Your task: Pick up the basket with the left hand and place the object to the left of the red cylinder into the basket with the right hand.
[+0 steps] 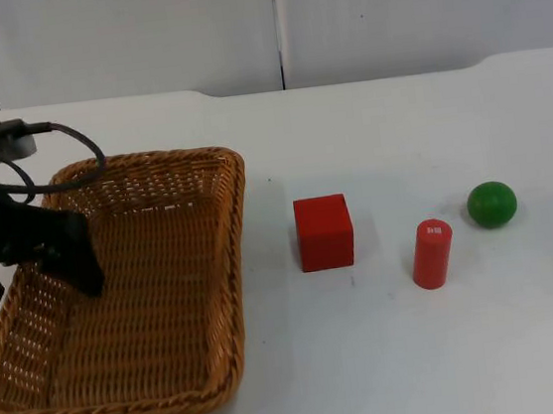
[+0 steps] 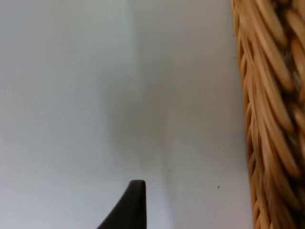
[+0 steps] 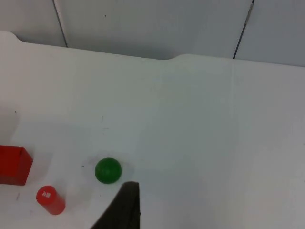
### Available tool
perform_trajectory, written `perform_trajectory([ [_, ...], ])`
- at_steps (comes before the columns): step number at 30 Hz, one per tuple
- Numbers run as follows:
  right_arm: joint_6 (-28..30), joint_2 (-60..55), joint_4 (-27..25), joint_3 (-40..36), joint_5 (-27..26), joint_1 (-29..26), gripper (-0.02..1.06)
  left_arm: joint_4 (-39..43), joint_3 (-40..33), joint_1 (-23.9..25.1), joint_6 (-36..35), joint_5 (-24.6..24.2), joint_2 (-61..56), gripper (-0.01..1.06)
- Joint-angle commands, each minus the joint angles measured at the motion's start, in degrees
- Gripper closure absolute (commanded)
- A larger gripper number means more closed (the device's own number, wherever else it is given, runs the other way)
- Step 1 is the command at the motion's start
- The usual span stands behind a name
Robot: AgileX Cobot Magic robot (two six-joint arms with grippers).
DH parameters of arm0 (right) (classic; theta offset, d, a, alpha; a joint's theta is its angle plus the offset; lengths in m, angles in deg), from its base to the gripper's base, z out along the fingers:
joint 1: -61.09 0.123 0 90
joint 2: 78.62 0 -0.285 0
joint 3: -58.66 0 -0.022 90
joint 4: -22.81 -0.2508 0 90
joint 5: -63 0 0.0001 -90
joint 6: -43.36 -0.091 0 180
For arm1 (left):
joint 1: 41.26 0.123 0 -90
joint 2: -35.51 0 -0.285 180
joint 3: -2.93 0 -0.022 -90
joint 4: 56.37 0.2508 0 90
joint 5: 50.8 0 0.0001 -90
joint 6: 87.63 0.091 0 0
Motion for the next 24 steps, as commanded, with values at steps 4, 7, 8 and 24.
perform_trajectory([
  [4,0.42,0.17,-0.10,0.44,0.34,-0.22,-0.01,-2.12,0.34,-0.16,1.71,-0.03,1.21,0.00],
  [7,0.42,0.17,-0.10,0.44,0.49,-0.22,-0.01,-2.12,0.34,-0.16,1.71,-0.03,1.58,0.04],
  [8,0.42,0.17,-0.10,0.44,0.49,-0.22,-0.01,-2.12,0.34,-0.16,1.71,-0.03,1.71,0.09],
  [24,0.79,0.17,0.41,0.44,0.84,-0.22,-0.01,-6.09,0.34,-0.16,-1.28,-1.50,-0.73,1.05],
])
